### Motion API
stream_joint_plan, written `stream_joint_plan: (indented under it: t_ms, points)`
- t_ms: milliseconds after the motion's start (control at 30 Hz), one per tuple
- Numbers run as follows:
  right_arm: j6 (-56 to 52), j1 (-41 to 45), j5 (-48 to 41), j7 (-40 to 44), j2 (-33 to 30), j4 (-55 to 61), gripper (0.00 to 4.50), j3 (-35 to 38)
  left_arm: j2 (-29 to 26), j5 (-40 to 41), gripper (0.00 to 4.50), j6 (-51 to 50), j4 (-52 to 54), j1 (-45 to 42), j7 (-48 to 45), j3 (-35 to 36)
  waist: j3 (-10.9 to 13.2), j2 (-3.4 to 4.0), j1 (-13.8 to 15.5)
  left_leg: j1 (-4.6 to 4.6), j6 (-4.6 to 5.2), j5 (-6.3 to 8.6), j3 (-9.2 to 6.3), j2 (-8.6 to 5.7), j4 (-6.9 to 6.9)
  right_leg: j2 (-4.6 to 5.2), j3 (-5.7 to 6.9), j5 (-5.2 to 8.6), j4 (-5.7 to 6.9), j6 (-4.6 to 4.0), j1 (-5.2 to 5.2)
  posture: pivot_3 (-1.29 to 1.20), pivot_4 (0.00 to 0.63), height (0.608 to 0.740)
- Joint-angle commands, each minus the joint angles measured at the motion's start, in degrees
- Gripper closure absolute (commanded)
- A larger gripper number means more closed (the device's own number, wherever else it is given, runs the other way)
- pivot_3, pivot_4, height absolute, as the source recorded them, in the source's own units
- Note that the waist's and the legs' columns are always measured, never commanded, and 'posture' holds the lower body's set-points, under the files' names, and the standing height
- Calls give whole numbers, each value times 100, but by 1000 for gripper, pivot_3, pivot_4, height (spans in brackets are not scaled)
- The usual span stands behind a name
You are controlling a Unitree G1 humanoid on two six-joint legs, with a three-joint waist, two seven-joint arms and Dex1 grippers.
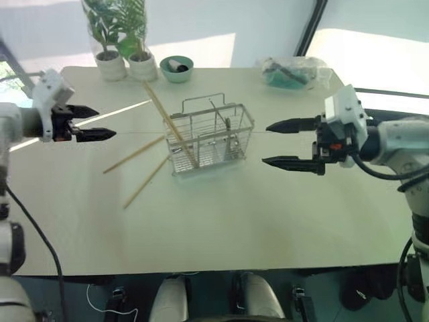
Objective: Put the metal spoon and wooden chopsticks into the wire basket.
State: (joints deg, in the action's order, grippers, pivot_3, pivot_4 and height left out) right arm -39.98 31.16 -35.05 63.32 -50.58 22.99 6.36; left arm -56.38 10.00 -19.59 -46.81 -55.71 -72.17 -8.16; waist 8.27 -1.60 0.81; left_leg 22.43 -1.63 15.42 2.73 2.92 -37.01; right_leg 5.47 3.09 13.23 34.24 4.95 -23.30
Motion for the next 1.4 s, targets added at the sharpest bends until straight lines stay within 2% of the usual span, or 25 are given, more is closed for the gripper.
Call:
stream_joint_plan:
  t_ms: [33, 233, 400, 633, 867, 967, 1200, 1400]
  points:
    - [-205, -227, -338, -332, -38, 540, 1006, 423, 384, -674, 0, 673, -1169, -588, 198, -226, -1, -7, 23, 3, 2, 1, -1, 0, 0, 0, 1, 0, 0, 1, -1, 0, 150, 717]
    - [-666, -620, -812, -867, -101, 1059, 1006, 822, 1171, -1395, 0, 1324, -2314, -907, 843, -412, 2, -22, -1, 7, 10, 6, -1, 0, -3, 5, 3, -7, -1, 12, -2, 0, 150, 717]
    - [-919, -710, -1096, -1212, -191, 1220, 1006, 1057, 1542, -1759, 0, 1479, -2684, -919, 1207, -419, 3, -26, -16, 3, 11, 6, -1, 1, -3, 7, 5, -7, 1, 11, -3, 0, 150, 717]
    - [-1087, -905, -1424, -1414, -355, 1286, 1006, 1307, 1630, -2039, 0, 1449, -2860, -856, 1596, -355, 1, -28, -7, 2, 16, 9, -2, 2, -2, 7, 6, -7, 3, 12, -3, 0, 150, 717]
    - [-1037, -1047, -1545, -1469, -475, 1278, 1006, 1333, 1673, -2205, 0, 1464, -2890, -714, 1543, -409, -1, -27, -12, -3, 16, 9, -2, 2, -3, 8, 6, -2, 3, 2, 1, 0, 150, 717]
    - [-1013, -1046, -1572, -1459, -543, 1238, 977, 1340, 1707, -2271, 909, 1361, -2914, -650, 1444, -445, -5, -25, -10, -3, 16, 9, -2, 2, -4, 8, 6, -2, 3, 1, 2, 0, 150, 717]
    - [-967, -1109, -1618, -1408, -634, 1207, 977, 1373, 1697, -2315, 4423, 1187, -2922, -661, 1539, -395, -18, -18, -22, -9, 16, 9, -3, 2, -4, 8, 5, -1, 8, 0, 3, 0, 150, 717]
    - [-905, -1108, -1600, -1393, -629, 1177, 977, 1330, 1659, -2303, 4474, 1095, -2923, -673, 1590, -358, -19, -17, -22, -10, 17, 9, -3, 2, -4, 8, 5, -1, 9, 0, 4, 0, 150, 717]
